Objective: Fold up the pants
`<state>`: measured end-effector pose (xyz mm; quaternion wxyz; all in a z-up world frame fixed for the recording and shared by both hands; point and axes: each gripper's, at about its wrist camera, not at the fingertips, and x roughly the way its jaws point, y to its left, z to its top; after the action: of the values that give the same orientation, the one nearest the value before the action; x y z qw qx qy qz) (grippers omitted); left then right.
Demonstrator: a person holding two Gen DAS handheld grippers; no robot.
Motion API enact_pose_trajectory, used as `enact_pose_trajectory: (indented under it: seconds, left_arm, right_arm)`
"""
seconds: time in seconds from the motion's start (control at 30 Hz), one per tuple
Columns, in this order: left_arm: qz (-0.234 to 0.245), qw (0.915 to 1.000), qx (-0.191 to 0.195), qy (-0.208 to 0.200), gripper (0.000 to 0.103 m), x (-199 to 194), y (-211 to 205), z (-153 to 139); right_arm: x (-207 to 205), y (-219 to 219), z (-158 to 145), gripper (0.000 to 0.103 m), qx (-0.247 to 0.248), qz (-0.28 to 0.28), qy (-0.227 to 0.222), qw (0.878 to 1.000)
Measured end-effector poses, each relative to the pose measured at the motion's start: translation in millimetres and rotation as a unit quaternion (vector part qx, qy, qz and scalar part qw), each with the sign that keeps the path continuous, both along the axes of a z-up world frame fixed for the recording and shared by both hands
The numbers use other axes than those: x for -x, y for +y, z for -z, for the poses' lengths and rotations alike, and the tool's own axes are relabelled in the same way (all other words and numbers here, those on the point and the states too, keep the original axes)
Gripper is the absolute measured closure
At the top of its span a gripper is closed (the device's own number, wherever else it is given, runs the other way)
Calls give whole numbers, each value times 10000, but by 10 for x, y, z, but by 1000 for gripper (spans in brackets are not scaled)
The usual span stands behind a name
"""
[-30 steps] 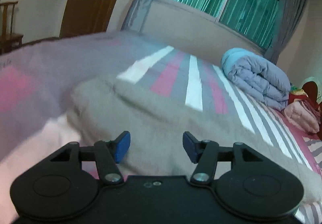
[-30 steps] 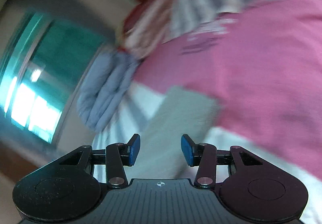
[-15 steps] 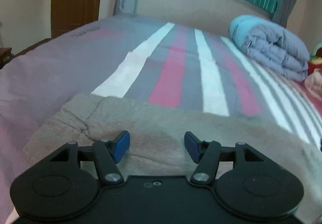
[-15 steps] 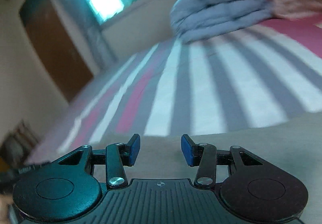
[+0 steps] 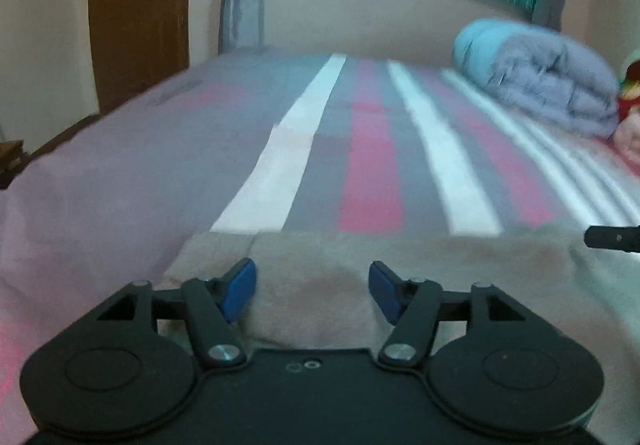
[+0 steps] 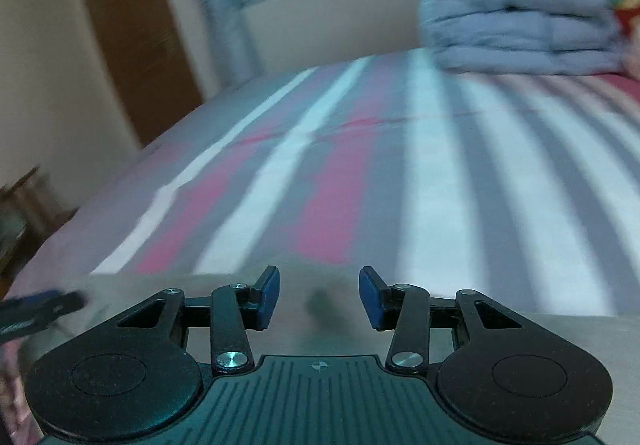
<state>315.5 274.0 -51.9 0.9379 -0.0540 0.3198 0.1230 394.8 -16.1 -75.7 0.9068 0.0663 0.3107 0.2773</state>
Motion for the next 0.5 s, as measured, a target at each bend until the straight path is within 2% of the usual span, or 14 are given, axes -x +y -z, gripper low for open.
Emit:
enact_pose_trajectory:
  seconds: [0.07,0.13,0.17,0.23,0.3,0.37,0.5]
  left_arm:
    - [59,9997,-223,83,45,-2,-17,108]
    - [67,9997,-244,48,45,18,-28,117]
    - [58,9996,-257,58,45,47,-29,97]
    - [15,9997,-241,35,47,105,-47,18]
    - [8,9996,-265,-37,44,189,-64,-48]
    - [5,9998,-215,-57,39,267,-106,-94]
    - [-10,9999,-110,-109,38,488,-249,-129]
  right_arm:
    - [-43,343,118,59,424,-218,-40,9989]
    - [-124,592,353,57,1041,-253,124,9942]
    - [-148,605,385,55,1049,-189,119,9942]
    - [-91,515,307,55,766,-61,180,9969]
    - [35,221,140,55,154,-104,-128,9997]
    - [125,-52,42,55,-28,7,-177,9998]
    - [310,-878,2,55,-401,626,-211,9970]
